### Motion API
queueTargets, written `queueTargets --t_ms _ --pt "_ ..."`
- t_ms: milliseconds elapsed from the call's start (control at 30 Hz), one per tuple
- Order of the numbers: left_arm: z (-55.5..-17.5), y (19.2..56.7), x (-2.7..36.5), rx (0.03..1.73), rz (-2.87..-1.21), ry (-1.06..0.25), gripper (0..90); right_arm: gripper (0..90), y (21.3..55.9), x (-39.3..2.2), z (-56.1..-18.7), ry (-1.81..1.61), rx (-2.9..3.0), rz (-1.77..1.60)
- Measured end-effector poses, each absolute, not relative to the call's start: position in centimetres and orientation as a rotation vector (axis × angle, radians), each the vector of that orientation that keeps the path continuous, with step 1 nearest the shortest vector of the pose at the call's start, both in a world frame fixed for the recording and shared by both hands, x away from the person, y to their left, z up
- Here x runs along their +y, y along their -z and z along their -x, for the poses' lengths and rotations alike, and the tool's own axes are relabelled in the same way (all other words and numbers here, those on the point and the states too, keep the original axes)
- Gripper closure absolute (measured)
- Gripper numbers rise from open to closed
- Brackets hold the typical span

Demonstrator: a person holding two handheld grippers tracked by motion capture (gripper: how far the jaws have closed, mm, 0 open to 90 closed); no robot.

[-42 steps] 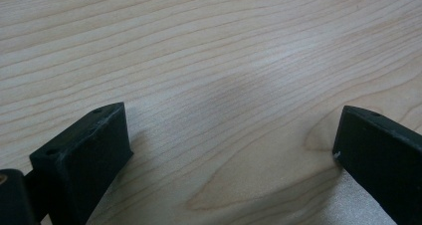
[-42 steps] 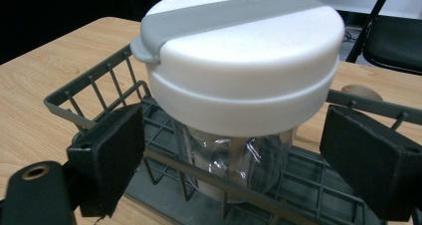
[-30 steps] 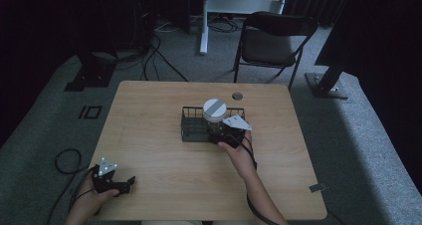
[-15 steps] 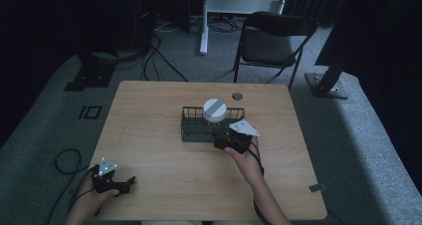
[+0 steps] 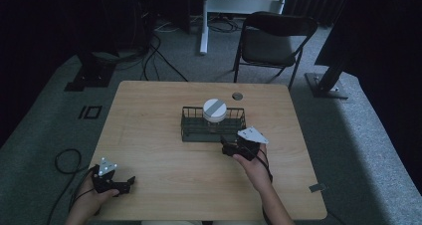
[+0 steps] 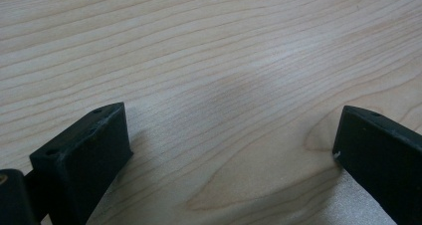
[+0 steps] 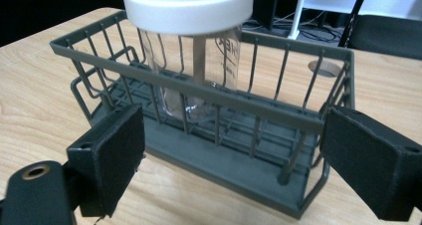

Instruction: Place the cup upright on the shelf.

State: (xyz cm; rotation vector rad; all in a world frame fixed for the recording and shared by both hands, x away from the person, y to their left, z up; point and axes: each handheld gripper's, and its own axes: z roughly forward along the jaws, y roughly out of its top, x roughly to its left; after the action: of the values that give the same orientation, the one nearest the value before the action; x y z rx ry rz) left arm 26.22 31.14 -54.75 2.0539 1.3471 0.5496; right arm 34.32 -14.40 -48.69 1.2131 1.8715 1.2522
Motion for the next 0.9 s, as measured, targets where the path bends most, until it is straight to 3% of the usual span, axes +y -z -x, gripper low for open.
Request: queueTargets --t_ms 900 --pt "-26.2 54.7 31.1 1.347 -2.054 -0.550 1.7 10.6 51.1 -19.4 -33.0 -1.177 1.840 -1.317"
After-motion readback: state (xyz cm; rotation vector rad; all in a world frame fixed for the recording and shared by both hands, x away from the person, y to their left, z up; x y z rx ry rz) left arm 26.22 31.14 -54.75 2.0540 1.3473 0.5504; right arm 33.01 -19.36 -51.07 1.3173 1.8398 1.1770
